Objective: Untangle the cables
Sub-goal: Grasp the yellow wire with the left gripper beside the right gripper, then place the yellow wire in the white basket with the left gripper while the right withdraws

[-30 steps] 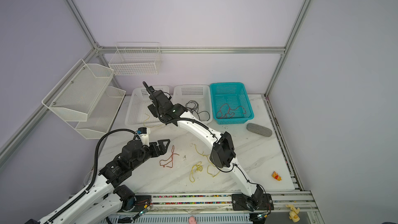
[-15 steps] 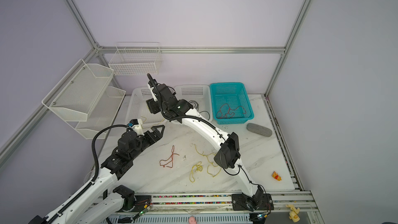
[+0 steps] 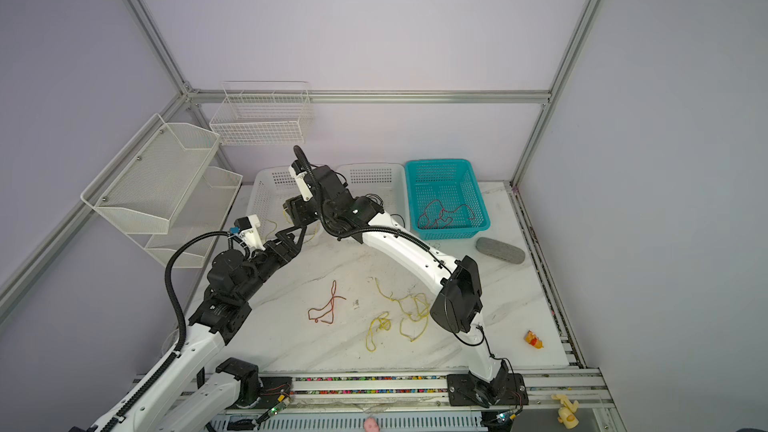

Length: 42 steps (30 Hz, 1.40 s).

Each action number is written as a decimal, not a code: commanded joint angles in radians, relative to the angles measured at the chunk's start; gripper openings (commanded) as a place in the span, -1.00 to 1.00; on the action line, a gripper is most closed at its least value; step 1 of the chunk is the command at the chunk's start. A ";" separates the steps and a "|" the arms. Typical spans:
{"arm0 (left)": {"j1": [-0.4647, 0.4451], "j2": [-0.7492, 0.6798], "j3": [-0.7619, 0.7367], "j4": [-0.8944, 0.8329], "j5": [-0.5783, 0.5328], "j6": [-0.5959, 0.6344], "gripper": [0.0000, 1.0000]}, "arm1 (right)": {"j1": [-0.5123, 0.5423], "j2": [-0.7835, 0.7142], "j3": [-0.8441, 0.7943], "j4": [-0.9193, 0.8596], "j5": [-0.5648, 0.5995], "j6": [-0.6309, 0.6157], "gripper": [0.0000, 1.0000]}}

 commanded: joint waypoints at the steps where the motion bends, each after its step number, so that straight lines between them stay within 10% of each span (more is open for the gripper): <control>1: 0.023 0.006 0.037 0.083 0.037 -0.001 0.53 | -0.002 -0.044 -0.006 0.046 -0.040 0.014 0.29; 28: 0.114 0.004 0.104 0.038 0.092 0.067 -1.00 | -0.002 -0.117 -0.138 0.089 -0.108 0.000 0.29; 42: 0.179 -0.023 0.176 0.014 0.185 0.087 -1.00 | -0.065 -0.255 -0.450 0.176 -0.089 0.047 0.41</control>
